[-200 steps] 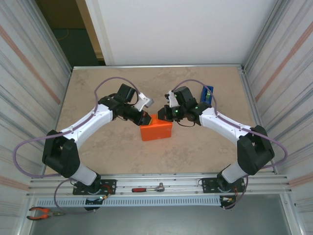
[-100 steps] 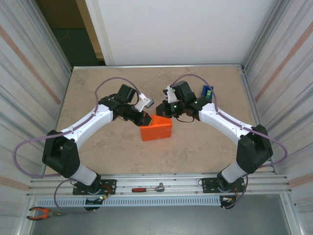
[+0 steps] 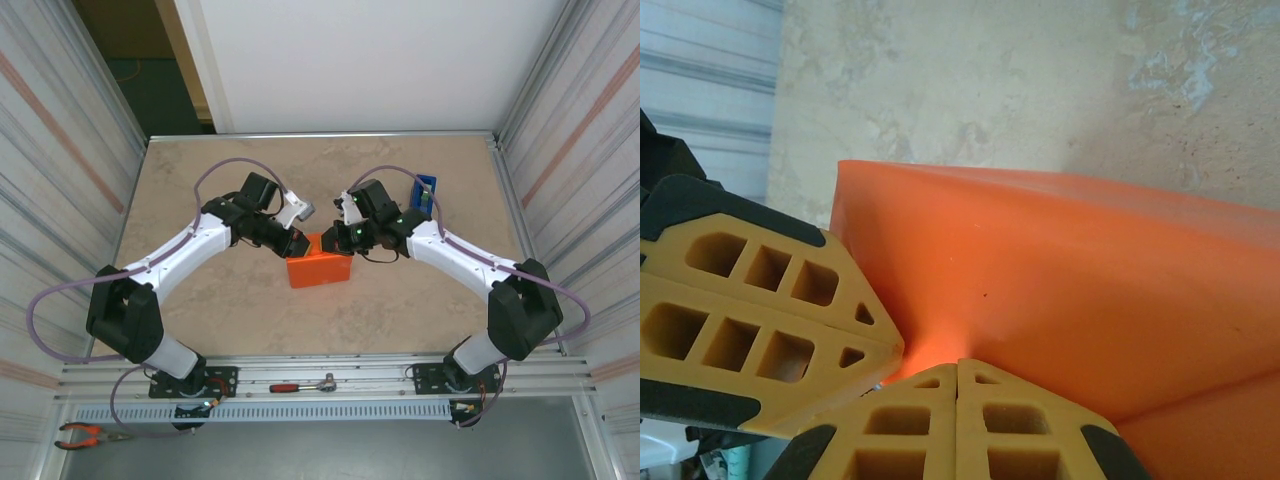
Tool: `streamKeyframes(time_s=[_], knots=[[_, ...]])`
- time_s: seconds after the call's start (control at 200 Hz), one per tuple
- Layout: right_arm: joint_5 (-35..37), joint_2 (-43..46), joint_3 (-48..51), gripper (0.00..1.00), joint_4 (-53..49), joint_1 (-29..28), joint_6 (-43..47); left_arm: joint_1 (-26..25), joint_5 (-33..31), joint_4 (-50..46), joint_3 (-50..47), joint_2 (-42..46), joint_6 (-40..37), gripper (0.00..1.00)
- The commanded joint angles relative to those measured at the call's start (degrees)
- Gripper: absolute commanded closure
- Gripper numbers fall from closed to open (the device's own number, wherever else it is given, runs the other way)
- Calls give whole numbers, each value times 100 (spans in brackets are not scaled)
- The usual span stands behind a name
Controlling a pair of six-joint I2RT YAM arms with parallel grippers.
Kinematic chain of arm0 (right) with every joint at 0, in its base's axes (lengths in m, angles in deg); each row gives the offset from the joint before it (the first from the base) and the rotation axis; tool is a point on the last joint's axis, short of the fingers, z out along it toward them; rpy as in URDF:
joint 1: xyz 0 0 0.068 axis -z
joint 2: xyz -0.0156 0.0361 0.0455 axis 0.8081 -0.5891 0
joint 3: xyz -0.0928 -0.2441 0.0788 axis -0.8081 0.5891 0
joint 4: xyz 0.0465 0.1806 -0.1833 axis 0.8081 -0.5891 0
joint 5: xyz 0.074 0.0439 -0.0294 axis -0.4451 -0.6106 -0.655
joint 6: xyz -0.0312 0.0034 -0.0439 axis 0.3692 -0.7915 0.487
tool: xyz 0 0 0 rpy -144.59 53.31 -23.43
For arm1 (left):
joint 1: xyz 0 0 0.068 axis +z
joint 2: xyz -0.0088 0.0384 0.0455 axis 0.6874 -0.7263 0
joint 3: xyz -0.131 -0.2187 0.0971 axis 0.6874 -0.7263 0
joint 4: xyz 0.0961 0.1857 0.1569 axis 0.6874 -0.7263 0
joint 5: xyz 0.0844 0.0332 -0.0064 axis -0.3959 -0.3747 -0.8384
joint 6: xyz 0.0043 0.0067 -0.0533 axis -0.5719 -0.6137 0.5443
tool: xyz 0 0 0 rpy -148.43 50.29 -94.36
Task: Wrap the gift box in paper
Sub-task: Fold the wrapping paper for the gift box.
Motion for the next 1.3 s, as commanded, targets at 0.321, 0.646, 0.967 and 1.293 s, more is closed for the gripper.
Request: streamKeyframes(time_s=[0.321,0.646,0.967,1.293], knots=[[65,77,195,100,20,-27,-151,-8,94,-12,-180,242,-157,100],[64,38,169,100,-4,-4,-164,64,212,63,-235,276,-161,100],[-269,105,-413,100,47,294,-242,63,-23,-22,-253,143,-172,100],[-492,898,-614,88,-80,1861,-57,62,-297,-14,-349,40,-174,100]])
